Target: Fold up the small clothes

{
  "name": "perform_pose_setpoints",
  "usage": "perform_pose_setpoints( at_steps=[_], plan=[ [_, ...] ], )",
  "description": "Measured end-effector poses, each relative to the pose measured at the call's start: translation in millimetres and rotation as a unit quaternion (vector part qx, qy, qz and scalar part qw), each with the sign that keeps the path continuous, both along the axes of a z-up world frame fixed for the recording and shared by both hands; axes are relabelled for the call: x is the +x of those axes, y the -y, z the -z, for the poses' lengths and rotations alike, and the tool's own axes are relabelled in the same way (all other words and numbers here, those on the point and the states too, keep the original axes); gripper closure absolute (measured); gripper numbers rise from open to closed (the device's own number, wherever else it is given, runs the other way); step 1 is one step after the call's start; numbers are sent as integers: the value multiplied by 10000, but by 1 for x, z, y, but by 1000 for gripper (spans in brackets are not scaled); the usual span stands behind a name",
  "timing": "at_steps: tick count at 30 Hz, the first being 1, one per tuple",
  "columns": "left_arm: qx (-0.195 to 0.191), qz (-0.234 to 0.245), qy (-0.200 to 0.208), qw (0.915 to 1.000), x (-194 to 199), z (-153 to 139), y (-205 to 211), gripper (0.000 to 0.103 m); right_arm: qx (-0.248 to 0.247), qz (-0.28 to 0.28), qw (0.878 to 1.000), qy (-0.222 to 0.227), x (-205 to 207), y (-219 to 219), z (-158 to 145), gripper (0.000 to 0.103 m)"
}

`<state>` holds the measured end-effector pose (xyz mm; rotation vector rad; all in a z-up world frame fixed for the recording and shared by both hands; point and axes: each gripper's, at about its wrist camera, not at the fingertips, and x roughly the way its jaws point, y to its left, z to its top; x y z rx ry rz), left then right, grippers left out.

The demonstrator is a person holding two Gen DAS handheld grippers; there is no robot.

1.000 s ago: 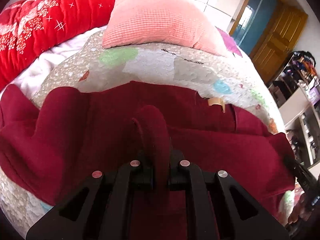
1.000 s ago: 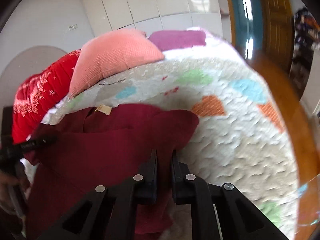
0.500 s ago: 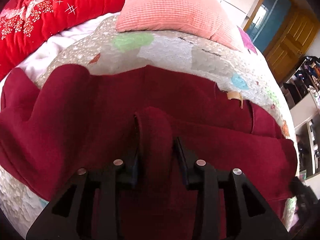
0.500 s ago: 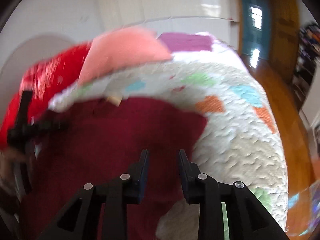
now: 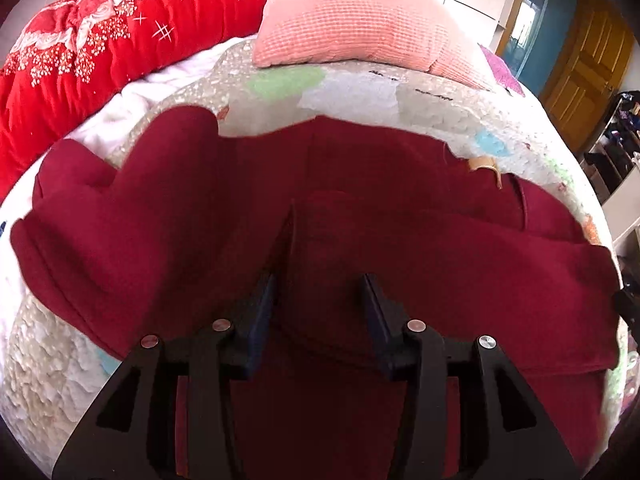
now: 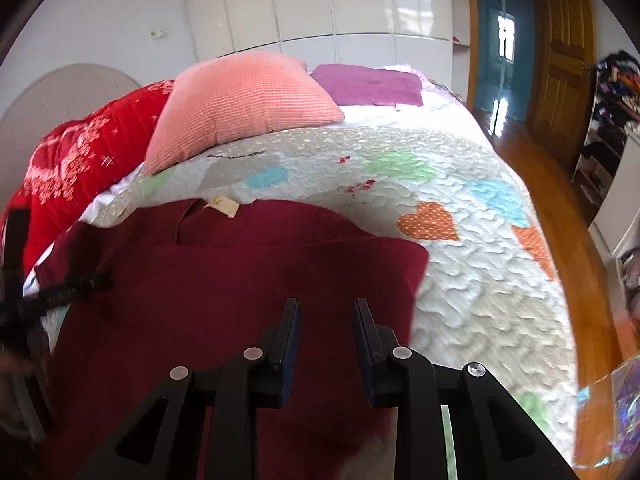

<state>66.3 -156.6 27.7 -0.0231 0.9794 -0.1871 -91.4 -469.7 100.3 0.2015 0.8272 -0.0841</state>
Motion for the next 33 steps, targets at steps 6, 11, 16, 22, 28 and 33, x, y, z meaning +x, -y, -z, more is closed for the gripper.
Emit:
perform_pose_setpoints(
  at_steps=[6,11,16,22,28,33],
  plan=[
    [-76,-24,-28,10000,-3,-3,-2,59,-77,106,9991,-409,21,3,32,78],
    [-112,-5,-14,9999,-10,-8,-6,59,65,103,9994,-326,2,4,12,64],
    [-132,15,84,9999,-22,-15,-9,59,-94,-20,9996,-249,-19,-6,7,64],
    [-49,94,278,9996,-36,-26,-7,59,-297,100,9986,-419,-28,-9,27,63],
    [36,148,353,9993,-43,-29,-4,59,-287,53,9990,-350,-34,-17,10,64],
    [22,138,335,9993,-39,-27,-1,59,-298,-78,9992,-258,-36,-28,1,64]
  ],
)
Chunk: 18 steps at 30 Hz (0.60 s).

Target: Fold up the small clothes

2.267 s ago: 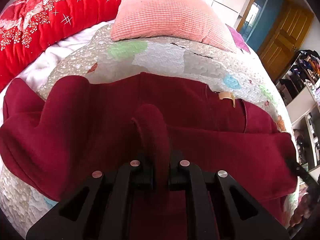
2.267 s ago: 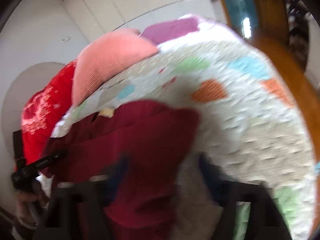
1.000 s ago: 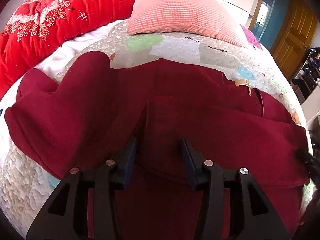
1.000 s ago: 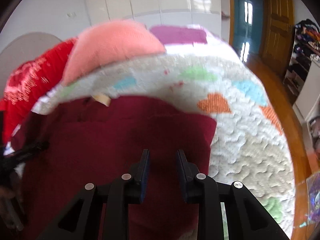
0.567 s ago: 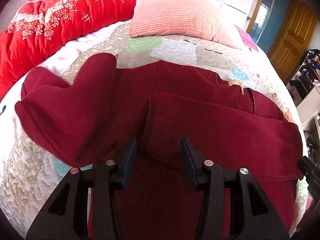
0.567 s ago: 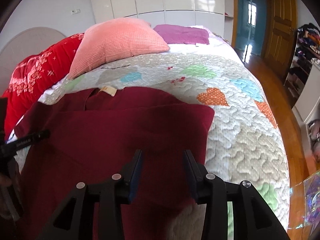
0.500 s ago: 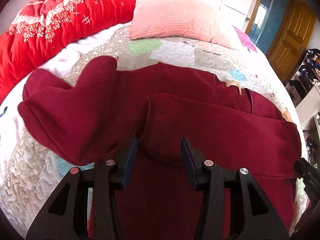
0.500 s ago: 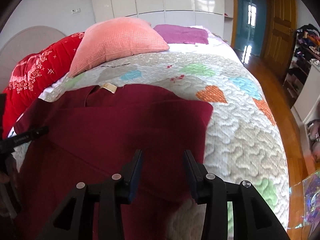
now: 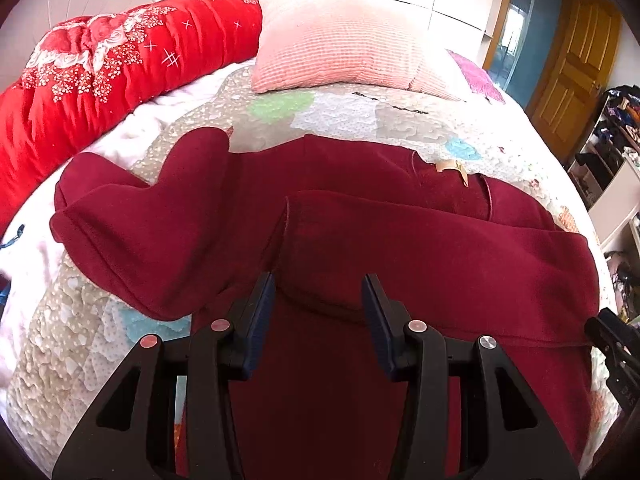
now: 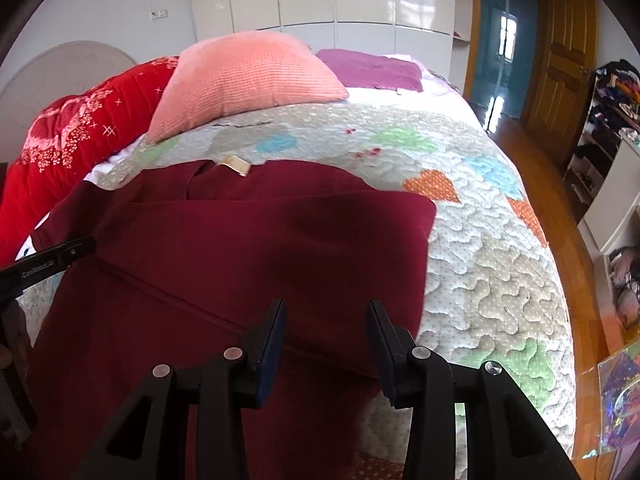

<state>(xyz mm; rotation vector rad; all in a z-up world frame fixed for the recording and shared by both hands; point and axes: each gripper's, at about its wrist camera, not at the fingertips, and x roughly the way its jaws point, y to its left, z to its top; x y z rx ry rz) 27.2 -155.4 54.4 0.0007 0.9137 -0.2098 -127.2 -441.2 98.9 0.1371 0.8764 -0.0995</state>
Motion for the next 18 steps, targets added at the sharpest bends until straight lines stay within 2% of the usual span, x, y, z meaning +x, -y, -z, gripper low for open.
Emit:
perform_pose_setpoints(
  at_steps=[7,8,9,11,13,15,18],
  plan=[
    [33,-14,-257,9997,16,23,7,59,47,-47,9999,-159,19,-4,14,63],
    [46,-9,-213,9998,17,24,8,54,35,-62,9996,-280,23,-4,20,63],
    [69,14,-156,9999,17,24,9,44,2,-83,9991,-411,28,-4,26,63],
    [35,88,-256,9996,18,24,8,41,-127,-127,9989,-437,30,-8,25,62],
    [-229,130,-302,9992,14,18,-4,42,-129,-197,9987,-448,31,-12,19,62],
    [-423,76,-178,9989,6,9,-20,42,-100,-368,9987,-327,33,-22,6,61],
    [-726,-260,13,9970,-8,-5,-64,42,-157,-796,9967,-88,42,-54,-17,59]
  ],
)
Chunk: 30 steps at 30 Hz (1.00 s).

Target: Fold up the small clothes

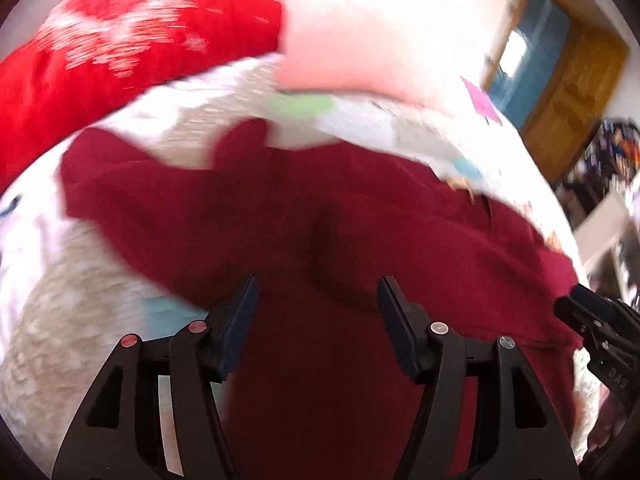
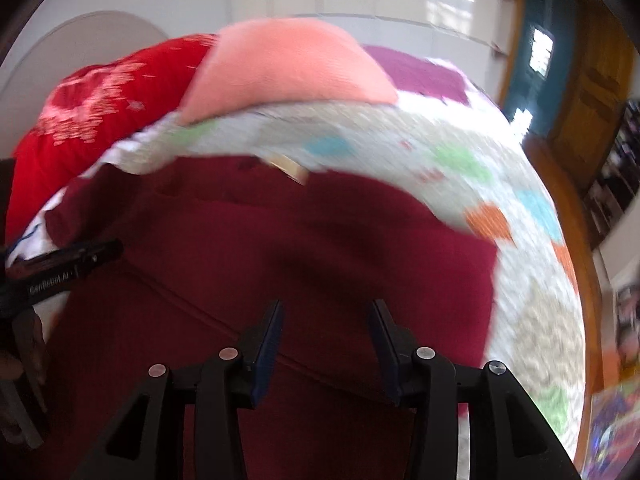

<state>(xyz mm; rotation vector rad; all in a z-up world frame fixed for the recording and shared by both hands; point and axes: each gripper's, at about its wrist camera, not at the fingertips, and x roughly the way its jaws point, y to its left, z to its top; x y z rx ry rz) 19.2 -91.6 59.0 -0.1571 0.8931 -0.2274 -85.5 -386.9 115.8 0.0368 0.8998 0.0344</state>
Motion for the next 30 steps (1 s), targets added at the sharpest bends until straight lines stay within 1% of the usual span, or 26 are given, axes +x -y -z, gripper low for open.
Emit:
perform_pose_setpoints(
  at_steps=[1,2,3,5,7,10,12,15,18,20,22,24,27,29,30],
  plan=[
    [-144,-216,14,9997,-4,-2,-22,42,46,-128,9999,47,3,-9,-5,57],
    [-226,-369,1,9991,-6,-1,-38,42,175,-392,9990,117,9,-28,-14,57],
    [-300,-596,-51,9978,-8,1,-60,42,254,-529,9982,139,11,-39,-18,57],
    [-342,-912,-120,9952,-8,5,-90,42,494,-935,9943,129,25,-72,-27,56],
    [-394,-1189,-167,9920,-7,11,-118,42,617,-1310,9894,96,39,-110,-35,56],
    [-503,-1570,-129,9862,-8,19,-157,42,564,-1863,9808,134,71,-180,-46,56],
    [-717,-1860,-59,9799,-12,25,-179,42,488,-2179,9747,109,88,-221,-48,56],
    [-898,-2050,-110,9746,-12,34,-199,42,313,-2710,9621,29,111,-289,-46,56],
    [-961,-2101,-167,9728,-13,37,-212,41,11,-3231,9462,-154,134,-352,-36,56],
    [-852,-2270,-125,9701,-15,38,-221,41,-139,-3381,9405,-304,151,-384,-25,56],
    [-827,-2383,-135,9676,-15,42,-229,41,-300,-3438,9372,-513,172,-413,-8,56],
    [-967,-2442,-228,9646,-12,48,-236,41,-468,-3487,9336,-680,186,-435,6,56],
    [-909,-2434,-246,9654,-10,49,-236,41,-771,-3597,9266,-781,197,-462,25,56],
    [-867,-2404,-214,9666,-12,48,-234,41,-1108,-3503,9271,-744,203,-472,37,55],
    [-878,-2410,-220,9663,-12,49,-235,41,-1260,-3370,9298,-777,208,-476,45,55]
  ],
)
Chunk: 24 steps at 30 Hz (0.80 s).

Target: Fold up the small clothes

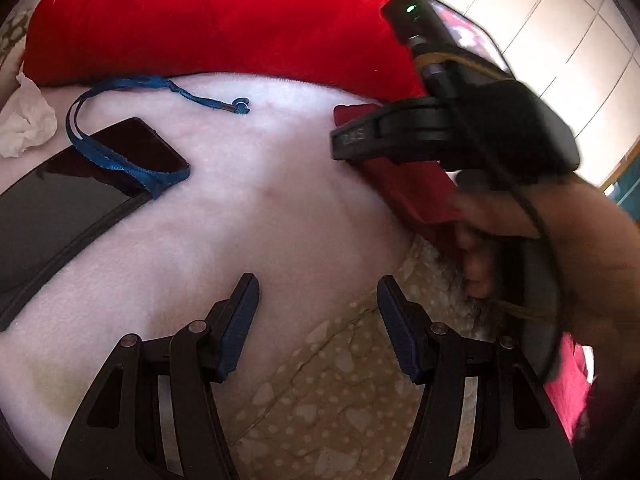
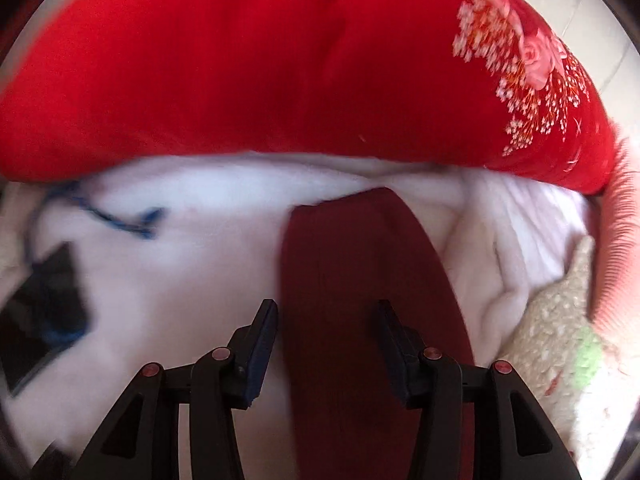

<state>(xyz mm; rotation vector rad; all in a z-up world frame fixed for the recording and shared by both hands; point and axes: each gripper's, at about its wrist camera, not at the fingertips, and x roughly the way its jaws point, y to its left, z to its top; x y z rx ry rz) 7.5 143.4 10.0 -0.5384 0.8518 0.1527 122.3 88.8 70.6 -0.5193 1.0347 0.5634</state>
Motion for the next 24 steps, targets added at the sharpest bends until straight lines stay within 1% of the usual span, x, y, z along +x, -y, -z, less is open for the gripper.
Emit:
perform_pose_setpoints(
  at_steps=[1,2,3,4,5,7,8,10,12,14,15,16,18,21,24],
  plan=[
    [-39,-15,6,10000,0,1,-2,41,29,63,10000,-40,3,-1,5,55],
    [-70,-29,20,10000,1,1,-2,41,152,127,9998,-10,5,1,6,59],
    [-102,-42,38,9999,0,2,-3,41,212,163,9996,17,6,2,5,66],
    [-121,-54,60,9999,-1,1,-4,41,272,191,9994,10,6,3,4,85],
    [-119,-53,70,9999,-2,1,-4,41,350,219,9991,-17,6,6,0,94],
    [-150,-22,142,9998,-7,-1,-4,41,547,218,9983,-41,6,15,-14,95],
    [-198,3,204,9996,-9,-3,-4,41,820,208,9964,3,3,26,-31,95],
    [-468,190,533,9973,-13,-9,-3,41,1172,208,9928,127,0,41,-60,95],
    [-671,410,932,9925,-20,-19,1,41,1650,236,9856,269,-7,64,-97,95],
    [-646,695,1368,9860,-30,-33,13,41,2124,331,9760,353,-12,91,-135,95],
    [-595,911,1536,9821,-34,-40,22,40,2361,368,9701,417,-17,106,-155,95],
    [-580,1110,1623,9788,-37,-44,30,40,2509,396,9660,482,-19,115,-171,95],
    [-618,1428,1722,9727,-42,-49,45,40,2803,439,9567,656,-36,136,-203,95],
    [-527,1672,1764,9686,-47,-53,63,38,3095,482,9453,913,-55,162,-238,95],
    [-286,1938,1753,9648,-43,-62,86,38,3259,477,9370,1164,-78,182,-268,95]
  ],
)
